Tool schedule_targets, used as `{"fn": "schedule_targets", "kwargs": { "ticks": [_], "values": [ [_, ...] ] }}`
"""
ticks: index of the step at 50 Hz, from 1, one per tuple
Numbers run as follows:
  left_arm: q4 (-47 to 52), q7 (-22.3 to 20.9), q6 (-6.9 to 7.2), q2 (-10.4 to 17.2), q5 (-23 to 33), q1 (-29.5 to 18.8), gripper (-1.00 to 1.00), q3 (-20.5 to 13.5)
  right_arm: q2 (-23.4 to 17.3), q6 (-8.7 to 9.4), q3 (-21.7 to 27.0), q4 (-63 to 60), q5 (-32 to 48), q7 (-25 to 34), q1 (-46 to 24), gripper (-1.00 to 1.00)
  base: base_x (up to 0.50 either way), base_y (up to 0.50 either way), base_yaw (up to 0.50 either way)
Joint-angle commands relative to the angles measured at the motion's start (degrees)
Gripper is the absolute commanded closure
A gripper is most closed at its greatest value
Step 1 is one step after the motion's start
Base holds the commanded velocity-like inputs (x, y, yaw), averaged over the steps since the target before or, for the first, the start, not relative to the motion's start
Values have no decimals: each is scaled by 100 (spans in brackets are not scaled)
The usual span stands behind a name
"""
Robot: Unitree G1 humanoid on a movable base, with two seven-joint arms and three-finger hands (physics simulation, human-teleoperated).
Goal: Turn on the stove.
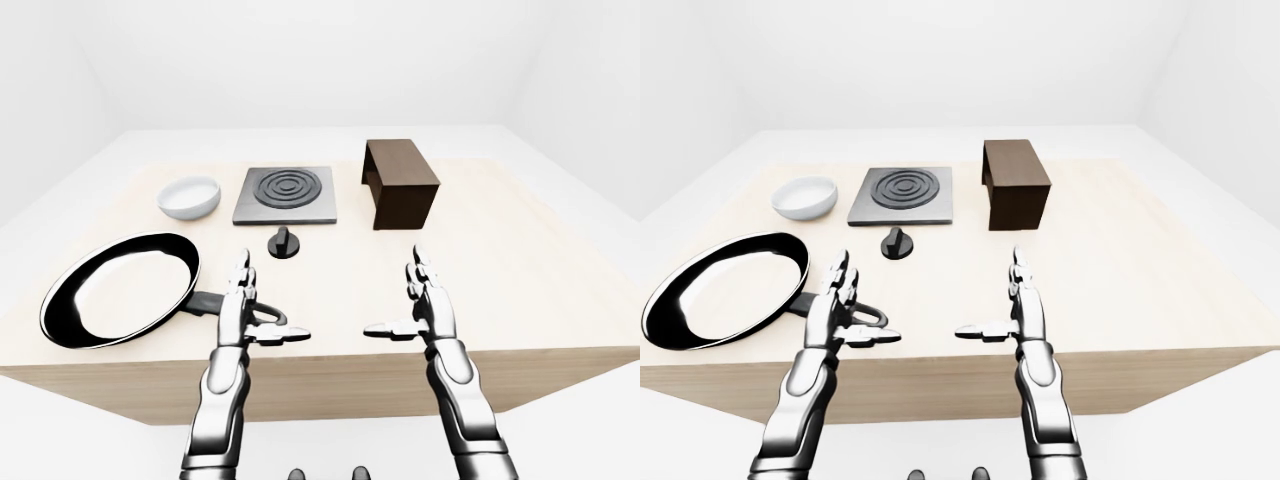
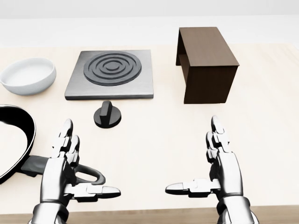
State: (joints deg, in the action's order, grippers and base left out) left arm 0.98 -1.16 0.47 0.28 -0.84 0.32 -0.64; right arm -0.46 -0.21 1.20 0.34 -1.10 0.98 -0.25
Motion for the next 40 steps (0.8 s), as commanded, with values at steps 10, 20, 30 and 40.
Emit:
{"fn": "schedule_targets", "kwargs": {
  "ticks": [10, 20, 30, 40],
  "values": [
    [449, -205, 188, -1, -175, 176, -100, -4, -69, -128, 188, 92, -218, 121, -33, -100, 0, 0, 0],
    [157, -171, 88, 7, -238, 56, -100, -47, -411, 521, 1263, -1455, -944, -454, -87, -100, 0, 0, 0],
    [184, -195, 138, 18, -228, 51, -100, -42, -561, 521, 1804, -2207, -1375, -762, -92, -100, 0, 0, 0],
    [103, -209, 71, -8, -204, 76, -100, 15, -544, 521, 1718, -2210, -1369, -658, -94, -100, 0, 0, 0]
  ]
}}
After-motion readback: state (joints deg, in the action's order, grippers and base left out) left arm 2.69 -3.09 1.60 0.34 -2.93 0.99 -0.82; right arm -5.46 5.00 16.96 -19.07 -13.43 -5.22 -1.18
